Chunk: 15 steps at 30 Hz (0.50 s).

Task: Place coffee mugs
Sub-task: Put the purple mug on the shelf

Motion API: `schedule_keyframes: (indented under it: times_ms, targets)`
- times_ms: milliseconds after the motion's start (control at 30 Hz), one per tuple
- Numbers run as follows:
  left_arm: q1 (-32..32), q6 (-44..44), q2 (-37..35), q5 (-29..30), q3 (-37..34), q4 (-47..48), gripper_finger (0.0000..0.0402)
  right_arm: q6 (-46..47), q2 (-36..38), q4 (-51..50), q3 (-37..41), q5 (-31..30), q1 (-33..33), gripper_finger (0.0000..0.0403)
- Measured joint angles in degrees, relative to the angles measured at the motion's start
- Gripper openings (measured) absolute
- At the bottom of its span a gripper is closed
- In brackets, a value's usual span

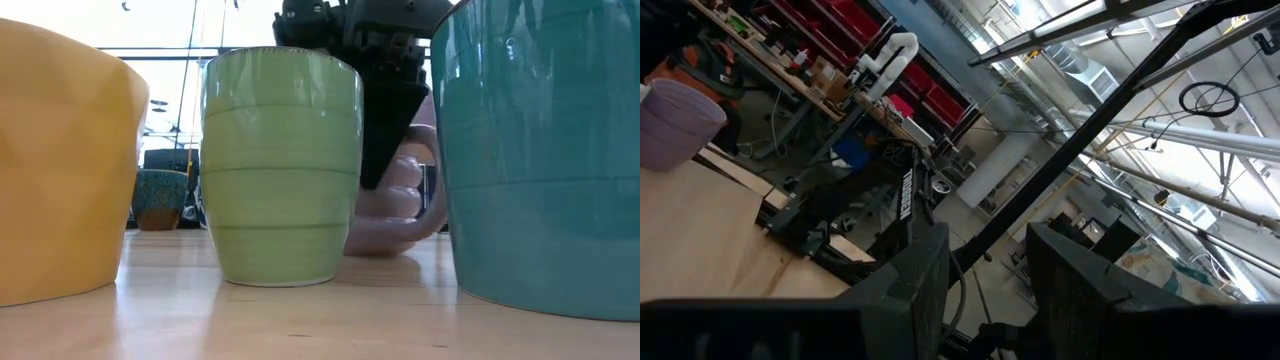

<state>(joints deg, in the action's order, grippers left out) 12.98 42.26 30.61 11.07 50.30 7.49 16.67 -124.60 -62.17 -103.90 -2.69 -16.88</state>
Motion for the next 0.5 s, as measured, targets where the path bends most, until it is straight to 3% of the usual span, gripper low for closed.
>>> schedule_keyframes:
  times_ms: [133,500]
  targets:
    - [0.0,0.0,0.0,0.0,0.0,0.0,0.0142,-0.4,0.1,-3.1,0.0,0.6,-0.1,0.004]
    - [0.0,0.0,0.0,0.0,0.0,0.0,0.0142,1.6,3.9,-10.0,0.1,1.4,0.0,0.0047]
